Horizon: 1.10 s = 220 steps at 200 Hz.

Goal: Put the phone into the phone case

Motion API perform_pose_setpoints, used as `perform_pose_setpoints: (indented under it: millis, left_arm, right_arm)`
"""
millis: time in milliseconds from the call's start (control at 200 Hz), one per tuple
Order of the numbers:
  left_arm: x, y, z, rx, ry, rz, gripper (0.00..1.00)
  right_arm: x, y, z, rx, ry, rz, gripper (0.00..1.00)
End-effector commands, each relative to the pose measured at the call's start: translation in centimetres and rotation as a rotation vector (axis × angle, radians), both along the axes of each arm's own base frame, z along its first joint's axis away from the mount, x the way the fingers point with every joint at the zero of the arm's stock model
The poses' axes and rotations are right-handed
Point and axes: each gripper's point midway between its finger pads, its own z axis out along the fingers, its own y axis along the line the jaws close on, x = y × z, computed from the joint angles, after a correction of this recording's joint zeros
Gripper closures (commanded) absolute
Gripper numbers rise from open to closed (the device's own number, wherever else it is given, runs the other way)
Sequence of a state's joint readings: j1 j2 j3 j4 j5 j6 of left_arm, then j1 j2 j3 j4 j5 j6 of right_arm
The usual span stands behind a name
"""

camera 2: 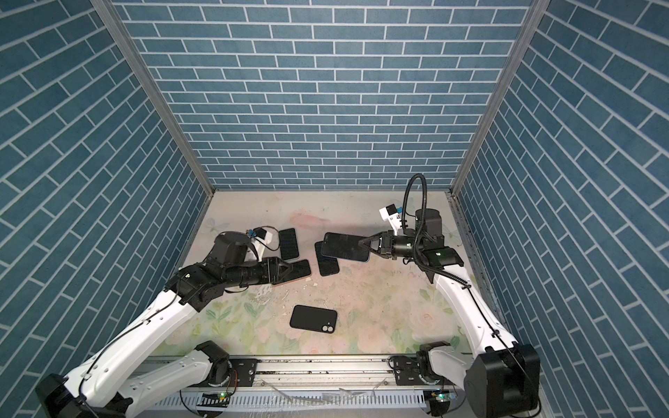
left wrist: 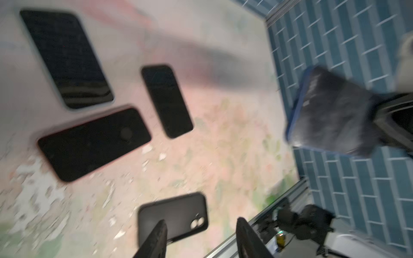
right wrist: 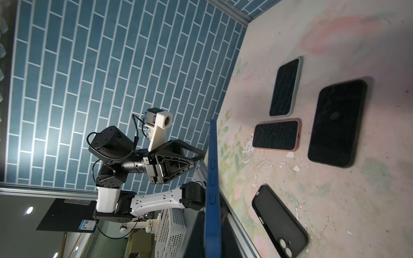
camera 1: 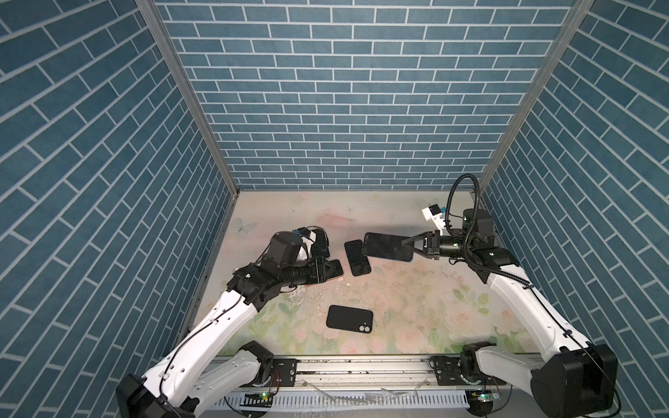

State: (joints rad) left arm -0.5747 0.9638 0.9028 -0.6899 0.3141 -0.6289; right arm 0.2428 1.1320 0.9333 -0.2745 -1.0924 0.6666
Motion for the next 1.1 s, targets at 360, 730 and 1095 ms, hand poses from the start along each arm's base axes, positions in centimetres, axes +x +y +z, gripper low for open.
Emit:
perform_pose_setpoints:
  millis: [360, 730, 1095]
  left_arm:
    - [-6.5, 1.9, -12.0, 0.42, 0.2, -0.059, 0.46]
    - [-6.4, 0.9, -15.1, 0.497, 0.186, -0.067, 0.49]
    - [-4.8, -0.3, -18.0, 0.558, 0.216, -0.016, 0.57]
  right_arm:
    - [-3.8, -1.5, -4.2, -0.107, 0.03, -0.003, 1.0]
    - [-3.7, -1.3, -4.3, -0.099, 0.029, 0.012, 1.0]
    - [-3.9, -1.4, -4.6, -0.101, 0.03, 0.009, 1.0]
